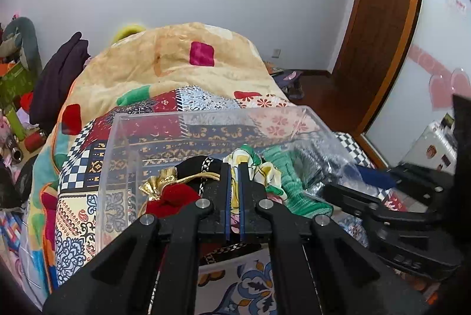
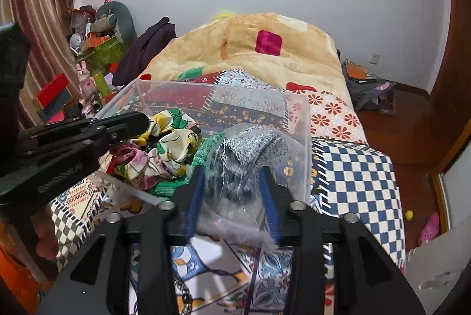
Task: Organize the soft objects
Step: 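Lower the bag and floral cloth into the box and open both tools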
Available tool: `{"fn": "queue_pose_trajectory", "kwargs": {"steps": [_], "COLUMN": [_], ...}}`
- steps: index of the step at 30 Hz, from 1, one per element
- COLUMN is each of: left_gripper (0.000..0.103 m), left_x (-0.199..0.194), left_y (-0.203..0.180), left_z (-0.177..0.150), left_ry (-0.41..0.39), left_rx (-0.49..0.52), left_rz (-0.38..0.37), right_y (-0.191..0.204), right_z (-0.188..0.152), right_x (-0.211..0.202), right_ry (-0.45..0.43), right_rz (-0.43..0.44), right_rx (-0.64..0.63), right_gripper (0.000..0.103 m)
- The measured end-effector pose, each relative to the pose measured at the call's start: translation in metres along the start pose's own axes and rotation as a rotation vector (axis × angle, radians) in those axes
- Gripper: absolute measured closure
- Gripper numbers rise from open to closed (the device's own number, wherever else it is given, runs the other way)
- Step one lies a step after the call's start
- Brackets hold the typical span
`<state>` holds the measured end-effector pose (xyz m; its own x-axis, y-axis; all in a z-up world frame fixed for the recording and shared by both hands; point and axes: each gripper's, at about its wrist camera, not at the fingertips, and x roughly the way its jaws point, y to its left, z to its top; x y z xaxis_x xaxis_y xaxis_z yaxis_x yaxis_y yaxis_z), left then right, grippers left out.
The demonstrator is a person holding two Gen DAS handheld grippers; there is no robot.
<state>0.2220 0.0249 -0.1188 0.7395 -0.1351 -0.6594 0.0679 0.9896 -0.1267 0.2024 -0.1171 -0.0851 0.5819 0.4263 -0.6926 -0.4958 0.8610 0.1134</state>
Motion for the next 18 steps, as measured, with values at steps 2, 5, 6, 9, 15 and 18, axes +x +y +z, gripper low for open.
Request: {"fn": "queue_pose_trajectory", "kwargs": {"steps": [2,5,6,9,15,18], "left_gripper": [0.100,0.092,0.090,0.077,0.054,0.044], "left_x": [-0.001,-0.003,-0.004,-0.009,-0.024,-0.033], "left_y": [-0.001,-0.003,-0.002,-0.001,0.000,-0.001], "left_z": [-0.001,-0.002,-0.003,-0.004,-0.010,-0.015], "left_ry": [0.002,0.011,0.014,0.023,0.007,0.000], "left_rx": [0.017,0.042,0.044,0.042,0.033,0.029], "left_rz": [0.005,0.022,0.027,0.033,0.024,0.019], "right_y": [0.000,-0.001,-0.002,-0.004,0.005,0.014], "right_z": [-0.002,-0.005,-0.007,-0.012,-0.036,-0.047], "right_x": [-0.010,-0.025,-0.030,-0.042,-0.044,-0.032], "right_ry": [-0.023,-0.052,-0.058,-0.069,-0.016,0.035], "right_rz": [-0.002,0.008,0.016,0.051,0.145,0.163], "right_rx": [-0.004,0.003,0.011,0.036,0.043,0.023], "right_gripper": [0.046,0.044,0.044,0.043,0.043,0.043]}}
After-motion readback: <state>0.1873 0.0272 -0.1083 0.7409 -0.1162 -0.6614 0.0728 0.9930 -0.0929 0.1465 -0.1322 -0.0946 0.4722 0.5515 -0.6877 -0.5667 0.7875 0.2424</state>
